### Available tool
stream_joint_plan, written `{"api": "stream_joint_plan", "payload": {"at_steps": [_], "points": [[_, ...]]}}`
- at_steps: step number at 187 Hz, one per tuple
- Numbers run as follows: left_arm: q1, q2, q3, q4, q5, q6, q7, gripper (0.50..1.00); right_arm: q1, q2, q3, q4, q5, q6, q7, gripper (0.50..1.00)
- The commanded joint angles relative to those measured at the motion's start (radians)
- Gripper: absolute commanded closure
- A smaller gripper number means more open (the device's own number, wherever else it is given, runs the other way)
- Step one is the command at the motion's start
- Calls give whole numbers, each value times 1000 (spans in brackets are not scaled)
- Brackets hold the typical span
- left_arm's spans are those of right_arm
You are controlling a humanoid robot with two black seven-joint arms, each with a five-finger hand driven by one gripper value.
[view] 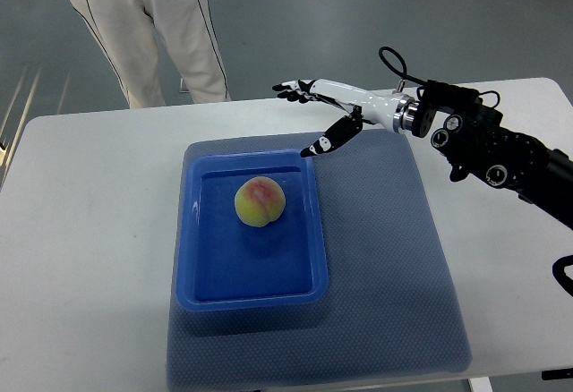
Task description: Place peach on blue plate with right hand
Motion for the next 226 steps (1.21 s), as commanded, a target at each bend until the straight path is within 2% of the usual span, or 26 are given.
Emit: {"api": "stream_joint_plan", "payload": {"at_steps": [1, 32, 55, 72, 73, 99, 132, 171, 196, 226], "points": [[0, 0, 0, 0, 0, 0, 0, 500, -102, -23, 81, -2, 213, -5, 0, 570], [0, 0, 0, 0, 0, 0, 0, 500, -208, -24, 104, -57, 577, -90, 6, 570], [0, 0, 0, 0, 0, 0, 0, 500, -226, -14, 106, -111, 756, -114, 5, 570], [0, 0, 0, 0, 0, 0, 0, 500, -228, -8, 104, -117, 815, -125, 3, 570], [0, 0, 0, 0, 0, 0, 0, 500, -229, -3, 104, -117, 886, -133, -3, 570], [0, 0, 0, 0, 0, 0, 0, 500, -234, 17, 104, -117, 1042, -139, -3, 570], [0, 0, 0, 0, 0, 0, 0, 500, -232, 66, 109, -120, 1095, -188, 8, 570], [0, 0, 0, 0, 0, 0, 0, 500, -234, 143, 150, -120, 1094, -199, 23, 570], [0, 0, 0, 0, 0, 0, 0, 500, -234, 149, 149, -119, 1080, -202, 95, 570], [0, 0, 0, 0, 0, 0, 0, 500, -231, 149, 147, -119, 1080, -225, 110, 570]]}}
